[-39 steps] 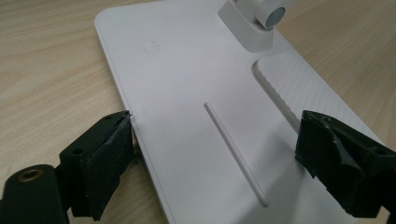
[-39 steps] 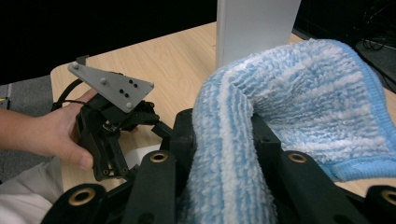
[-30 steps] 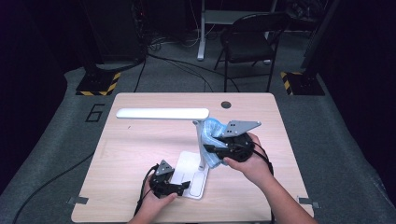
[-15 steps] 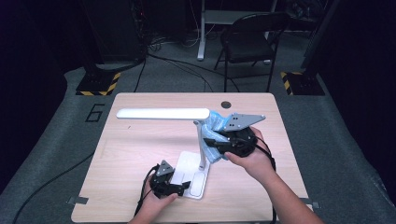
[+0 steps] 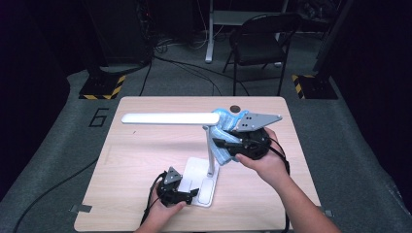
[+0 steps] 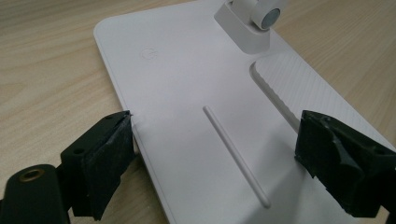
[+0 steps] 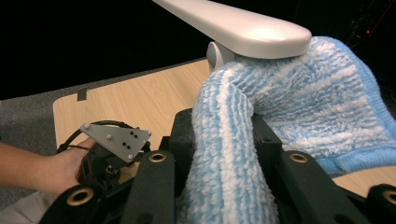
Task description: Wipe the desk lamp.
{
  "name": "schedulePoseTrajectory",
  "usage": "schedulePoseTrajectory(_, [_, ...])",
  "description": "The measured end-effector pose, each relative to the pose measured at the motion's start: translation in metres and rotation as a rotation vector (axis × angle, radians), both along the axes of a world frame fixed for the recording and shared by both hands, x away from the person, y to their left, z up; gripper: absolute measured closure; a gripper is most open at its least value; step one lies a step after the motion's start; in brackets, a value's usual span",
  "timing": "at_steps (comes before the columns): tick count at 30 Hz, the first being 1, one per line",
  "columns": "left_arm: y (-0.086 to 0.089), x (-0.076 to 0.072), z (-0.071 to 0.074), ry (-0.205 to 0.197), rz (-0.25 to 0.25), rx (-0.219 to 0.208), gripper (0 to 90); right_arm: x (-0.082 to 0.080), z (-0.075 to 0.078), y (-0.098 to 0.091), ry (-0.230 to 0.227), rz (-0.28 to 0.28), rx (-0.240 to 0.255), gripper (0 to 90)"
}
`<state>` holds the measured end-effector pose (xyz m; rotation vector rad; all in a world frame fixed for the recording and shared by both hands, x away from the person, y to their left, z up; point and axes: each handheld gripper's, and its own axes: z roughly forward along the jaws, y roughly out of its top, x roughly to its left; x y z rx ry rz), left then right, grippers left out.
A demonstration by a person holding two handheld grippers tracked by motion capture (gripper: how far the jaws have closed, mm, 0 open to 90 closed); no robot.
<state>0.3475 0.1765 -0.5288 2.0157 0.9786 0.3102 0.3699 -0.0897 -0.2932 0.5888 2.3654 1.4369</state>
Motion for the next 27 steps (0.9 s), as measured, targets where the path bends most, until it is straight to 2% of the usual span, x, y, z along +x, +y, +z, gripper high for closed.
schedulePoseTrajectory(14, [0.000,0.001,-0.001,0.001,0.002,-0.011,11.5,0.000,-0.001,0.000,-0.003,0.003,0.001,67.7])
schedulePoseTrajectory(22, [0.000,0.000,-0.001,0.003,0.003,-0.010,11.5,0.001,-0.009,0.000,0.001,0.004,0.017,67.9])
schedulePoseTrajectory(27, [0.000,0.001,-0.001,0.001,0.004,-0.010,11.5,0.000,-0.014,0.001,-0.005,0.004,0.003,68.0])
